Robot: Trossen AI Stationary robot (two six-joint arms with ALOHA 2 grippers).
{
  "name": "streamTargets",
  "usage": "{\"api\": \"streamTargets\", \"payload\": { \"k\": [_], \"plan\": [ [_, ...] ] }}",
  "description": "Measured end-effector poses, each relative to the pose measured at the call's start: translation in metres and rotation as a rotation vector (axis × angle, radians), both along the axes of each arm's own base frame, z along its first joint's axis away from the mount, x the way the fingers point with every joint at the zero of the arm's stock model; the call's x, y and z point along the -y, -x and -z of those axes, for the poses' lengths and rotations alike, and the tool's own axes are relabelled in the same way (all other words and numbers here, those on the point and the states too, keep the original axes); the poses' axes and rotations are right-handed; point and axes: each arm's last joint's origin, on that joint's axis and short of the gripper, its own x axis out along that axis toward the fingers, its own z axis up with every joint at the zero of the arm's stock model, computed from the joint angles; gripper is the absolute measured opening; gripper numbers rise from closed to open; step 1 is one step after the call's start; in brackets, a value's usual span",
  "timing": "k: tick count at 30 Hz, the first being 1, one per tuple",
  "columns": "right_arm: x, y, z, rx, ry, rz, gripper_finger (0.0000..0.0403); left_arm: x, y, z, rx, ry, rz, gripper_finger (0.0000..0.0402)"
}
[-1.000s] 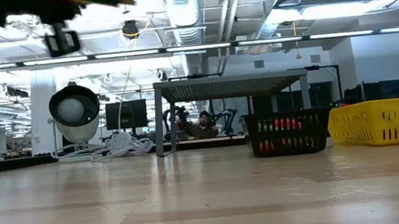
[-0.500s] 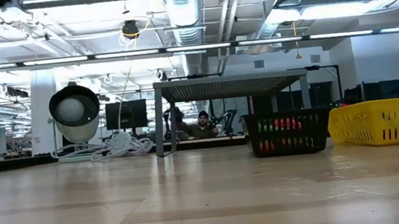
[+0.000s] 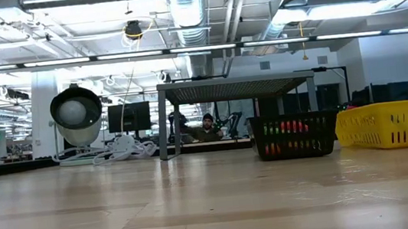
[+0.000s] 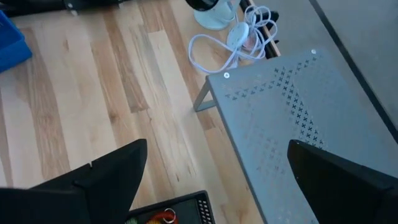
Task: Pick & Place Office Desk Supplies
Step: Put the middle left crayons box into the blue basket
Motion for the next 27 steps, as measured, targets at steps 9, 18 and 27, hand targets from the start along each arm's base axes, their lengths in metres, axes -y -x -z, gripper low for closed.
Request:
{"api": "streamTargets", "payload": {
  "k": [9,18,27],
  "plan": [
    [-0.002,-0.004,0.015,-0.049,0.001,-0.004,0.0384,-0.001,-0.001,0.000,-0.063,-0.073,-0.038,0.0029],
    [-0.005,-0.004,0.016,-0.055,0.005,-0.016,0.0384,0.008,-0.009,-0.009,0.030,0.057,-0.032,0.0029],
    [-0.005,-0.003,0.016,-0.064,0.006,-0.018,0.0384,0.009,-0.010,-0.005,0.003,0.033,-0.042,0.0029]
  ]
}}
